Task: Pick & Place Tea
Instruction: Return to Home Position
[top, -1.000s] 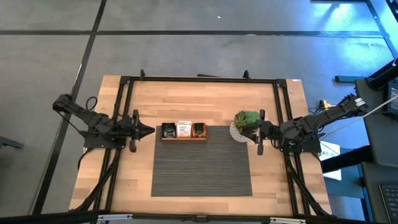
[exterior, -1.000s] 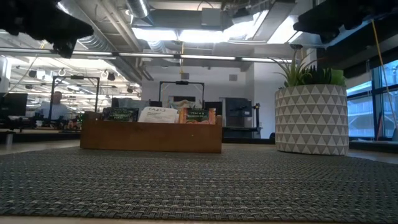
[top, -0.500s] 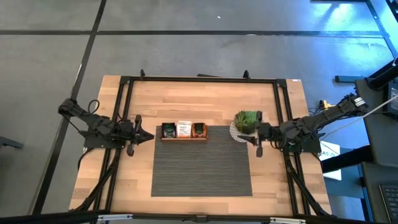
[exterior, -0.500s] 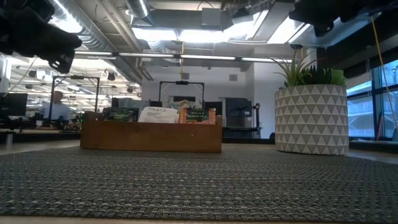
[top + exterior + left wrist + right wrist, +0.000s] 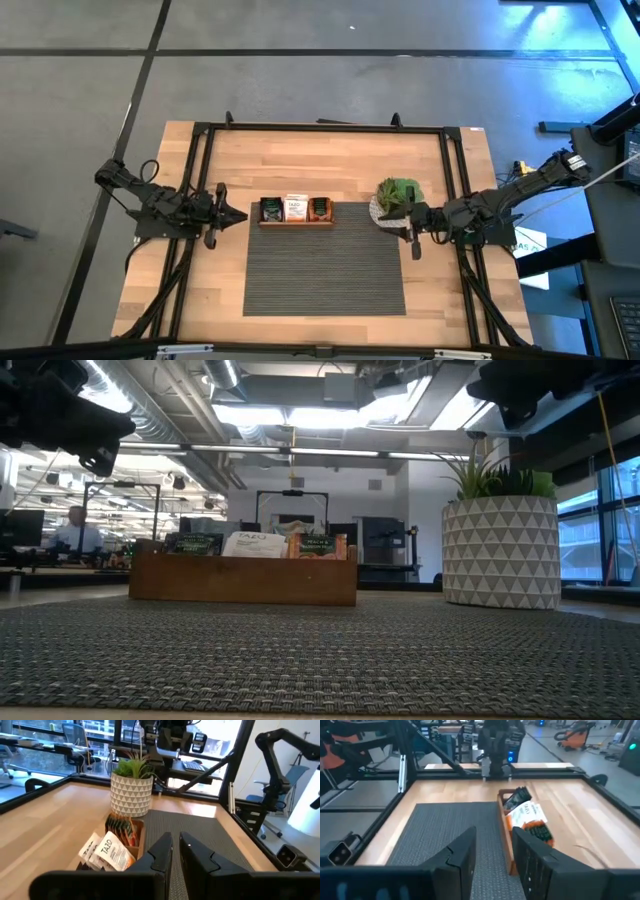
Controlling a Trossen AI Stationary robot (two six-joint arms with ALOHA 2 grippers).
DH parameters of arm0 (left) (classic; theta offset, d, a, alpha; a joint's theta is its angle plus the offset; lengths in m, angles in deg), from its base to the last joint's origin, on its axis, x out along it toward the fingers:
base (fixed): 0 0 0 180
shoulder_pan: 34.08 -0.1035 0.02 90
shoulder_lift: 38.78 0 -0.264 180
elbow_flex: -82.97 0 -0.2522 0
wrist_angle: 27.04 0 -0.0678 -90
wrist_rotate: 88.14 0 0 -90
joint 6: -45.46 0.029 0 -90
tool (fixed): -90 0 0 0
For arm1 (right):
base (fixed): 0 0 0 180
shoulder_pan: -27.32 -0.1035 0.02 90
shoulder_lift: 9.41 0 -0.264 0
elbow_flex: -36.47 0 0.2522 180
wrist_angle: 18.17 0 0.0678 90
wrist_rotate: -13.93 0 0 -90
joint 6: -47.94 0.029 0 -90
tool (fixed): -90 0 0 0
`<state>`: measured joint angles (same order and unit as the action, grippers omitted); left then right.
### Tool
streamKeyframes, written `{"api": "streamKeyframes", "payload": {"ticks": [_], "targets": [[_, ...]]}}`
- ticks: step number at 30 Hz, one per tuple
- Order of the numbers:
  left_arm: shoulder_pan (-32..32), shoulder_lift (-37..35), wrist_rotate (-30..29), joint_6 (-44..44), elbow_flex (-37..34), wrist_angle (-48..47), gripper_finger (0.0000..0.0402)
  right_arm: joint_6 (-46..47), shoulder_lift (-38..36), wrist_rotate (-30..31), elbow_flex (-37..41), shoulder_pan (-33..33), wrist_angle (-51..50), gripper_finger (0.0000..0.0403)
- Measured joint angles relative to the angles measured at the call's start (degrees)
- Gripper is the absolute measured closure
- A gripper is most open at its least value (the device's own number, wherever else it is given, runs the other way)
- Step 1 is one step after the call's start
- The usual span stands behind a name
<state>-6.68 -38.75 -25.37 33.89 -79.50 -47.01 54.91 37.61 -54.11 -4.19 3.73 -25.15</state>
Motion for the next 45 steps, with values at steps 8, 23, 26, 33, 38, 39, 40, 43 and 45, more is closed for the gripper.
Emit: {"api": "streamKeyframes", "payload": {"ticks": [8, 23, 26, 33, 38, 39, 40, 43, 45], "targets": [[0.0, 0.0, 1.83, -1.34, 0.0, 0.28, 0.0366, 2.19, 4.68, -1.98, 0.04, -3.21, 7.18, 0.0276], [0.0, 0.1, 1.84, -2.66, 0.0, -0.05, 0.0369, 1.22, 3.2, -2.12, 0.71, -3.22, 7.96, 0.0276], [0.0, 0.11, 1.84, -2.67, 0.0, -0.05, 0.037, 0.23, -0.57, -2.2, 5.84, -3.15, 11.25, 0.0276], [0.0, 0.11, 1.47, -2.67, 0.0, -0.09, 0.0366, -5.06, -12.01, -4.7, 16.63, -2.17, 20.88, 0.0276], [0.0, 0.11, 1.43, -2.67, 0.0, -0.05, 0.0369, -5.95, -21.87, -4.66, 19.81, -0.76, 15.28, 0.0276], [0.0, 0.11, 1.43, -2.67, 0.0, -0.07, 0.0369, -5.83, -23.99, -4.53, 20.0, -0.42, 12.76, 0.0276], [0.0, 0.11, 1.43, -2.67, 0.0, -0.06, 0.037, -5.38, -26.14, -3.91, 20.16, -0.18, 9.59, 0.0276], [0.0, 0.11, 1.43, -2.67, 0.0, -0.05, 0.037, -2.85, -32.25, -1.42, 20.57, 0.17, 1.77, 0.0276], [0.0, 0.11, 1.41, -2.67, 0.0, -0.05, 0.0368, -2.03, -35.59, 0.11, 20.68, 0.17, -1.71, 0.0276]]}}
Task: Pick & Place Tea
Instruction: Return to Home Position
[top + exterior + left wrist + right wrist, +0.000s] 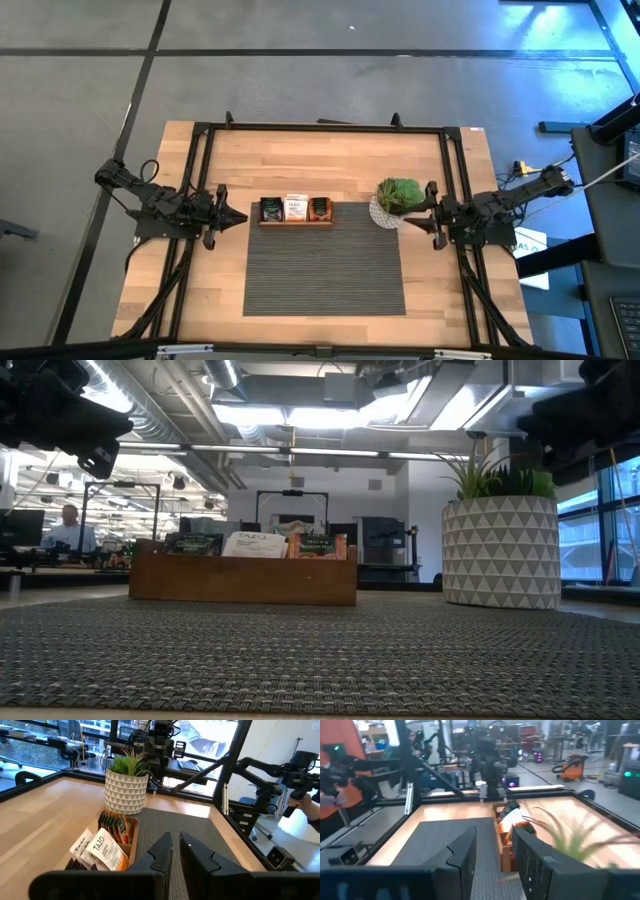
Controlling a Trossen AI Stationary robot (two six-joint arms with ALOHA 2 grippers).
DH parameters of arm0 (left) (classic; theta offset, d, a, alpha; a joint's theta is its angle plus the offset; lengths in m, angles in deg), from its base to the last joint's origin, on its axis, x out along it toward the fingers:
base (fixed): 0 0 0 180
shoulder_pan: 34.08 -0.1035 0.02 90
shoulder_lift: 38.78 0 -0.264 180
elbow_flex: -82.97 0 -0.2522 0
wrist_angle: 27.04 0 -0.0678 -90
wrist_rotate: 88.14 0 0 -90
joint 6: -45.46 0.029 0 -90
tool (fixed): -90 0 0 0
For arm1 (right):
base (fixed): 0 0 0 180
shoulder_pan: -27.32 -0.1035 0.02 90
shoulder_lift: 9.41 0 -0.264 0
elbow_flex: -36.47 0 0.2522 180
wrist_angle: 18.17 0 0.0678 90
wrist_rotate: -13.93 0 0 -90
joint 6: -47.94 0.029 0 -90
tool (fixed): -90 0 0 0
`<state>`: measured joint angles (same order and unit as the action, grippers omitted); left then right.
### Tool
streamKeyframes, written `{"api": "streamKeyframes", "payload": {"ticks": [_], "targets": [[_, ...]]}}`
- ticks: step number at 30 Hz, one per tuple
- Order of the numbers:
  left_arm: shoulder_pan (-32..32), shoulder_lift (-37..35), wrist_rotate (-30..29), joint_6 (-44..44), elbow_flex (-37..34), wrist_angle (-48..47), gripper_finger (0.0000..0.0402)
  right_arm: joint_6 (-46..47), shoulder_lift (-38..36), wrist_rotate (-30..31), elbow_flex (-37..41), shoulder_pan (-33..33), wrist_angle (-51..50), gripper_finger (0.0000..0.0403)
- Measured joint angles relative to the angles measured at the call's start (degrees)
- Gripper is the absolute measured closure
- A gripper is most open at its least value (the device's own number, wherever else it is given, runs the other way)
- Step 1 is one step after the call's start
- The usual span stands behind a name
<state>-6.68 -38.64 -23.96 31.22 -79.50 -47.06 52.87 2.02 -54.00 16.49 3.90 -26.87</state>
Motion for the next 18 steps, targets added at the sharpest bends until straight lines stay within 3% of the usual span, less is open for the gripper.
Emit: {"api": "streamKeyframes", "payload": {"ticks": [10, 18], "targets": [[0.0, 0.0, -0.02, -0.01, 0.0, 0.02, 0.0367, -0.68, -11.11, 4.23, 0.02, 0.0, -12.12, 0.0276], [-0.01, 0.0, -0.07, -0.17, 0.0, 0.53, 0.0369, -1.6, -11.33, 4.41, -0.01, 0.0, -16.02, 0.0276]]}}
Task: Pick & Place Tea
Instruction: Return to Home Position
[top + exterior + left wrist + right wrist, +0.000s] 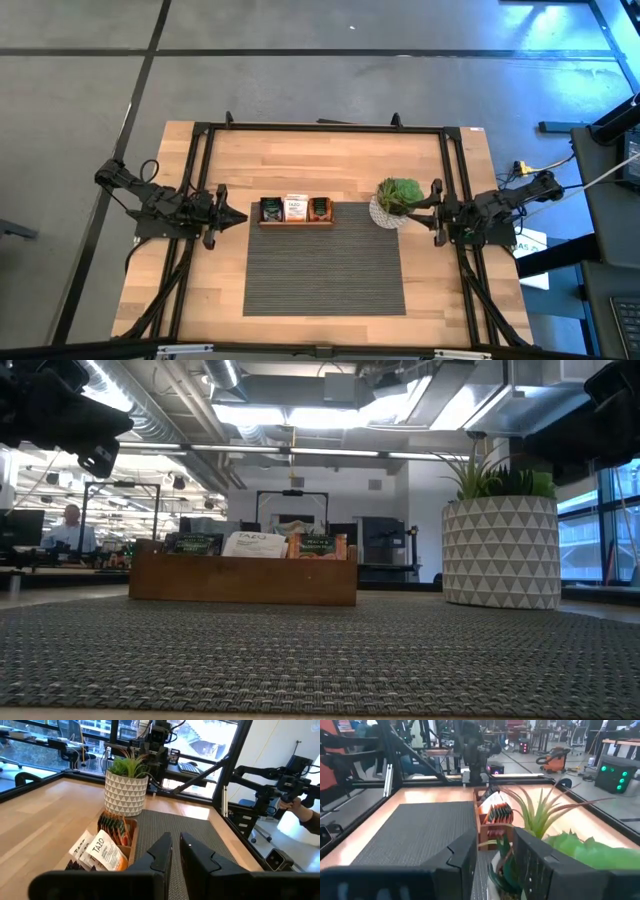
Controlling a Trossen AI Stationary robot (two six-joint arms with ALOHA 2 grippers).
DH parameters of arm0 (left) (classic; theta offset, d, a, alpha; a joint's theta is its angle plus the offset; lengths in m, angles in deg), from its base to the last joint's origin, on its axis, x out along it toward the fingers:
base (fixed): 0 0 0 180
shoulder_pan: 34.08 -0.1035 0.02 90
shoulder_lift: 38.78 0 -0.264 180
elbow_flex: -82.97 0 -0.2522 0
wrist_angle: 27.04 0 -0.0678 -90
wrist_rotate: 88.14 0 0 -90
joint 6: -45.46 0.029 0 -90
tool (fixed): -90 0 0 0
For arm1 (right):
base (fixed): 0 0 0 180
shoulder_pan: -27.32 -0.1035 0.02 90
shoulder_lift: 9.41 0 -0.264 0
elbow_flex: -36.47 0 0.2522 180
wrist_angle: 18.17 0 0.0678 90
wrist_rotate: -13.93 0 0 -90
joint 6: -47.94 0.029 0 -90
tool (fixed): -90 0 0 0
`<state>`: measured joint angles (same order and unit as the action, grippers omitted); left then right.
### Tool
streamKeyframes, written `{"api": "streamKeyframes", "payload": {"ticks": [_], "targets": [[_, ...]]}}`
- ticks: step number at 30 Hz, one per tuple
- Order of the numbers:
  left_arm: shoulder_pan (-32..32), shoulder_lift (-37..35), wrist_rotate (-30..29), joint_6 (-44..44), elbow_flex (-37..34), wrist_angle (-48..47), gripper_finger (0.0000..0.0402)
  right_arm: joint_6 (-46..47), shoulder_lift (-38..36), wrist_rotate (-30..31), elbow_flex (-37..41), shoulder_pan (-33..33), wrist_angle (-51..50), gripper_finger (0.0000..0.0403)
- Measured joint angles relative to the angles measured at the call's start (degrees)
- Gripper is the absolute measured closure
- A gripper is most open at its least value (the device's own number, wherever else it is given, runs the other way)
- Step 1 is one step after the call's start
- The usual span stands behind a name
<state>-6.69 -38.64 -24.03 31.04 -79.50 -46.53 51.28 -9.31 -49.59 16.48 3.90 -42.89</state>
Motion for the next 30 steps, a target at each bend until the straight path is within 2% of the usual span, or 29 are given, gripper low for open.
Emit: {"api": "streamKeyframes", "payload": {"ticks": [11, 30], "targets": [[0.01, 0.0, 0.01, 0.13, 0.0, -0.13, 0.0369, -3.65, -0.02, -2.64, 2.55, -0.04, 4.88, 0.0276], [0.01, 0.0, 0.02, 0.13, 0.0, -0.23, 0.0368, -3.78, 0.02, -2.6, 2.55, -0.02, 4.12, 0.0276]]}}
